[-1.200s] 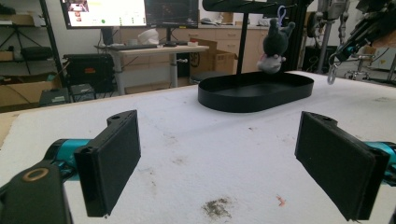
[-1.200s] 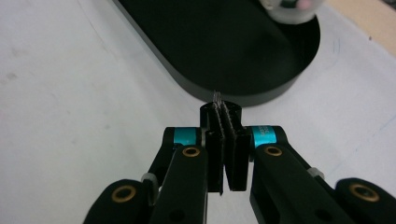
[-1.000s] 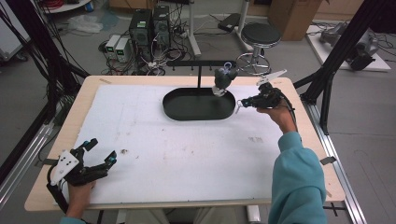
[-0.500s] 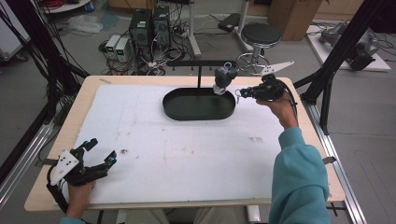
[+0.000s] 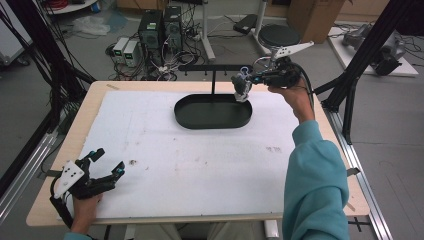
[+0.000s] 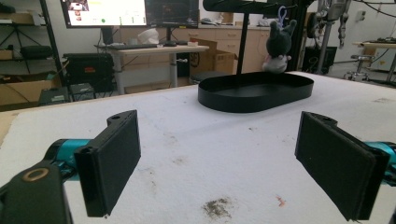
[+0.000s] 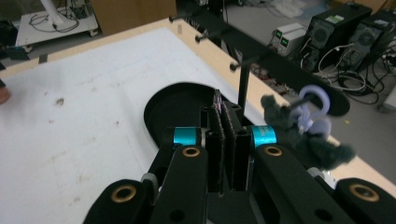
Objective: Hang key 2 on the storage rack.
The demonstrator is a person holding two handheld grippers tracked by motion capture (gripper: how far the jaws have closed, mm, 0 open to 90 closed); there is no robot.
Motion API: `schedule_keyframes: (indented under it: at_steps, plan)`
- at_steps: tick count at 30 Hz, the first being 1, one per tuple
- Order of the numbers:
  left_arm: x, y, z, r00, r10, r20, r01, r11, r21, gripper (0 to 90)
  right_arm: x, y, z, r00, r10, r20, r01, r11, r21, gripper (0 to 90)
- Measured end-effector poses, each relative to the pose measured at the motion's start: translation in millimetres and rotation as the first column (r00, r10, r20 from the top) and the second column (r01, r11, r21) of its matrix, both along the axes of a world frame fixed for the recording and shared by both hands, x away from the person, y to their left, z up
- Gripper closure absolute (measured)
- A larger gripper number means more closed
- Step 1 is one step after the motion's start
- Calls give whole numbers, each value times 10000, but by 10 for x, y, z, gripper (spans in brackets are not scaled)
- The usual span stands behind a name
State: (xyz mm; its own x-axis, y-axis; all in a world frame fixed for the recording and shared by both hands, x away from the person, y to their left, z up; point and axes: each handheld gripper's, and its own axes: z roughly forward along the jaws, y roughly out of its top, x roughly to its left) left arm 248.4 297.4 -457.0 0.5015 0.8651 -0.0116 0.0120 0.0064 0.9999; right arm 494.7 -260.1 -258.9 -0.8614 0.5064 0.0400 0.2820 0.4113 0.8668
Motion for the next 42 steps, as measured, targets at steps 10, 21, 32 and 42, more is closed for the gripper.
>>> schedule_keyframes:
  at_steps: [10, 21, 32, 42]
  plan:
    - [-1, 0, 0, 10000, -9, 24, 9, 10000, 41, 146, 199, 313, 238, 9995, 247, 210, -239, 9991, -350, 887]
    - [-1, -2, -1, 10000, -8, 32, 8, 10000, -10, 146, 380, 713, 349, 9985, 538, 58, -530, 9935, -1003, 887]
    - [-1, -3, -1, 10000, -2, 16, 2, 10000, -30, 146, 453, 821, 254, 9988, 464, -150, -483, 9845, -1688, 887]
    - [-3, 0, 0, 10000, -19, 24, 19, 10000, 51, 146, 491, 869, 178, 9982, 473, -360, -540, 9749, -2161, 886]
